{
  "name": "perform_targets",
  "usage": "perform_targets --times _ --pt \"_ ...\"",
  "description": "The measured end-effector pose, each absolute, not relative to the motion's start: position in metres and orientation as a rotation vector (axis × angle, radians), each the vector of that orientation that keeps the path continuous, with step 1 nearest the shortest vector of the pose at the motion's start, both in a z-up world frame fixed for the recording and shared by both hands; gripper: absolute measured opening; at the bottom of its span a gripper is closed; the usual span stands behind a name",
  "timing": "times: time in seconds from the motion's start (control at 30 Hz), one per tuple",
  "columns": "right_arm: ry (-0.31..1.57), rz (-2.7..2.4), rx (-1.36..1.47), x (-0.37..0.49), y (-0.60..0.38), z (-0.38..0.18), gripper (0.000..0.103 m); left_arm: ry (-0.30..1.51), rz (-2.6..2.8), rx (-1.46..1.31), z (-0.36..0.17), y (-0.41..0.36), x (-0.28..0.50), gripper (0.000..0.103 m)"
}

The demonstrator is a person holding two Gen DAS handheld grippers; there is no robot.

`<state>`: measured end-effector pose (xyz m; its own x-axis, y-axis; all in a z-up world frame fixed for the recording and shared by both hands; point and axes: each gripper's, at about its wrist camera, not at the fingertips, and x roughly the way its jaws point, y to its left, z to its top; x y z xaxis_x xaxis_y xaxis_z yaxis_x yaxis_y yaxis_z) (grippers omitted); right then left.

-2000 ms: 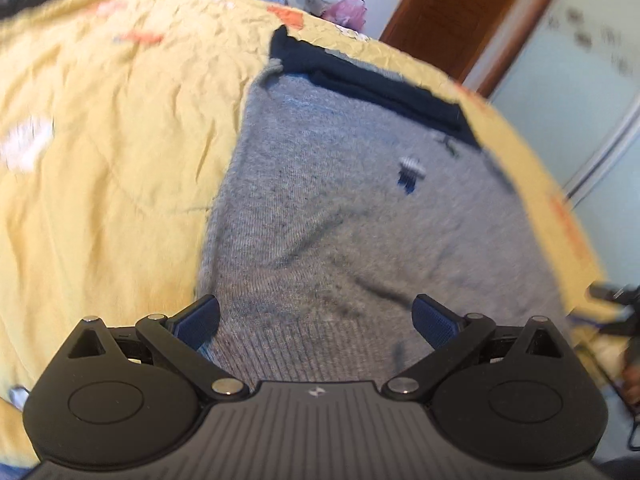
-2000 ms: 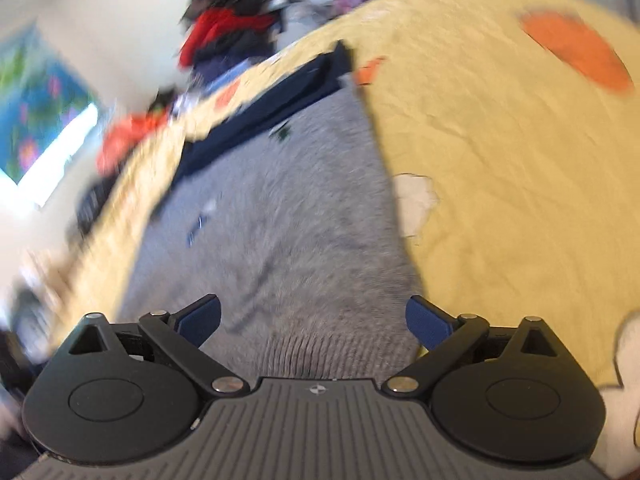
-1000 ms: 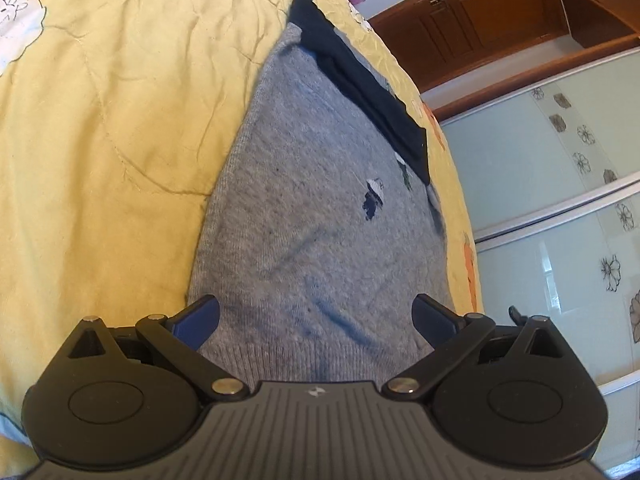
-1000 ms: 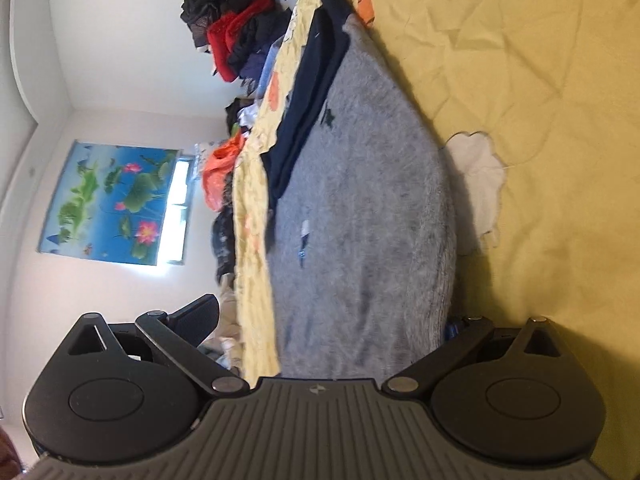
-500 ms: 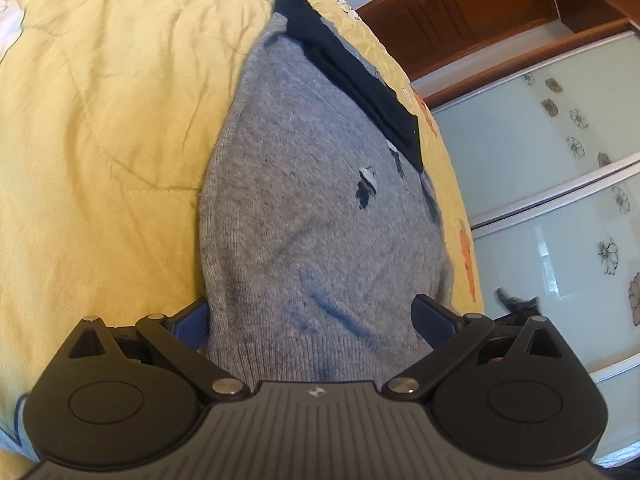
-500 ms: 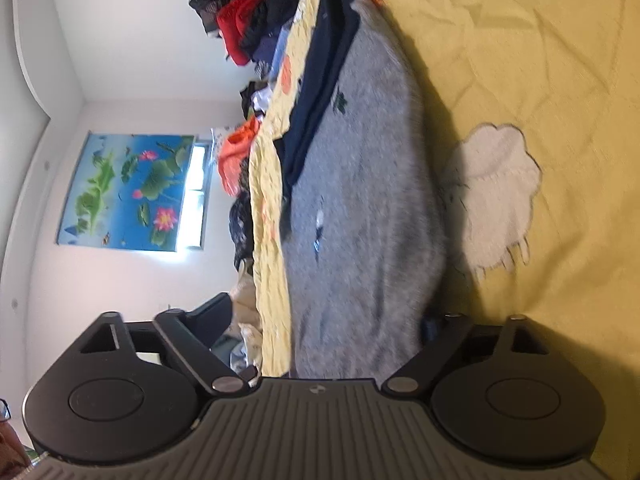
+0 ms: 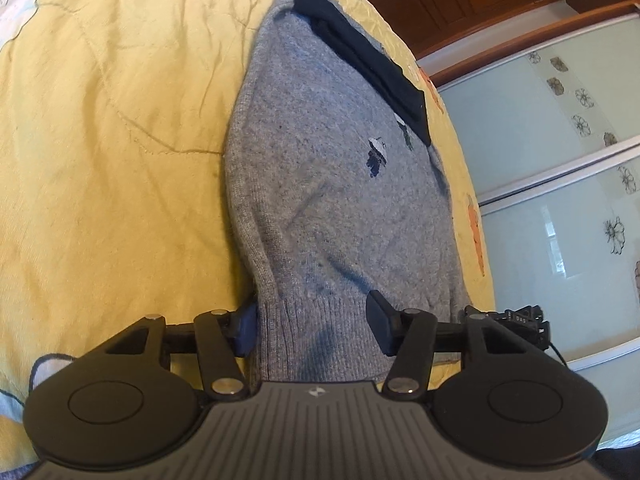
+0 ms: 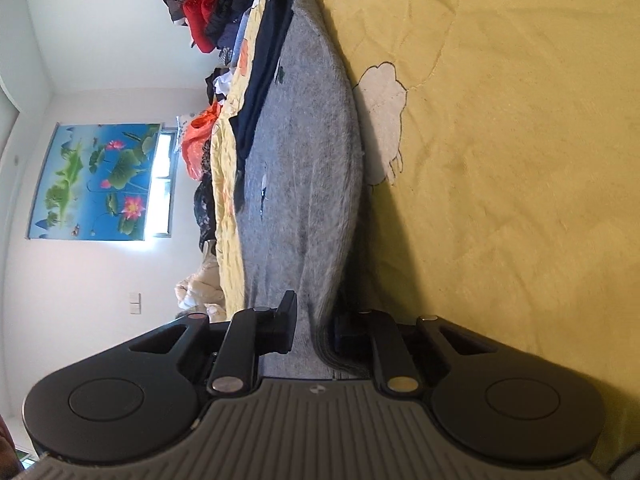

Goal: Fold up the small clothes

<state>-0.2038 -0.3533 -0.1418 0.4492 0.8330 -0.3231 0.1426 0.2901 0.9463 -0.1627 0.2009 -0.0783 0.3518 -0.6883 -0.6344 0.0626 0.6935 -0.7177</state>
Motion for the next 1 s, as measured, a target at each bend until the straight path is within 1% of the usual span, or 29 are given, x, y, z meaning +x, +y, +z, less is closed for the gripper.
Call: perform_targets --times 0.03,0.07,0.1,0.13,0.17,0.27,0.37,0.57,0.73,0.8,0.9,0.93,0.97,1.0 --pt "1.031 0.587 1.191 -0.205 -0.352 -0.140 0.022 1.115 -0.533 -0.650 -0.078 0.199 -0.162 0.053" --pt "1.031 0.584 1.156 -0.207 -0.350 -0.137 0.021 1.117 -0.522 -0.634 -0.077 0.198 -0.163 0.047" --pt "1.028 0.587 1.113 -0.209 -0.347 -0.133 0.020 1.125 -0.500 -0.605 -0.076 0.197 -0.163 0.027" --pt "1.024 0.583 1.069 -0.211 -0.344 -0.129 0.019 1.138 -0.474 -0.568 -0.076 0.196 -0.162 0.016" --pt "1.011 0.577 1.033 -0.213 -0.343 -0.126 0.017 1.153 -0.458 -0.551 -0.078 0.197 -0.162 0.009" --pt "0.941 0.581 1.017 -0.219 -0.342 -0.114 0.016 1.165 -0.470 -0.557 -0.076 0.202 -0.163 0.008" --pt "0.821 0.577 1.082 -0.220 -0.350 -0.098 0.016 1.117 -0.512 -0.599 -0.061 0.207 -0.159 0.008" --pt "0.593 0.603 1.210 -0.191 -0.357 -0.060 0.016 0.878 -0.604 -0.738 -0.003 0.222 -0.128 0.008" --pt "0.485 0.644 1.283 -0.139 -0.361 -0.043 0.016 0.685 -0.649 -0.808 0.036 0.223 -0.081 0.008" --pt "0.482 0.634 1.306 -0.109 -0.359 -0.040 0.016 0.682 -0.619 -0.760 0.041 0.213 -0.057 0.008" --pt "0.525 0.628 1.308 -0.075 -0.354 -0.043 0.016 0.768 -0.579 -0.707 0.033 0.200 -0.039 0.008" --pt "0.542 0.639 1.298 -0.071 -0.350 -0.044 0.016 0.811 -0.560 -0.661 0.029 0.198 -0.039 0.011" --pt "0.555 0.643 1.283 -0.071 -0.347 -0.044 0.016 0.855 -0.533 -0.611 0.023 0.193 -0.041 0.021" --pt "0.566 0.644 1.272 -0.073 -0.347 -0.045 0.016 0.891 -0.504 -0.568 0.015 0.189 -0.046 0.038"
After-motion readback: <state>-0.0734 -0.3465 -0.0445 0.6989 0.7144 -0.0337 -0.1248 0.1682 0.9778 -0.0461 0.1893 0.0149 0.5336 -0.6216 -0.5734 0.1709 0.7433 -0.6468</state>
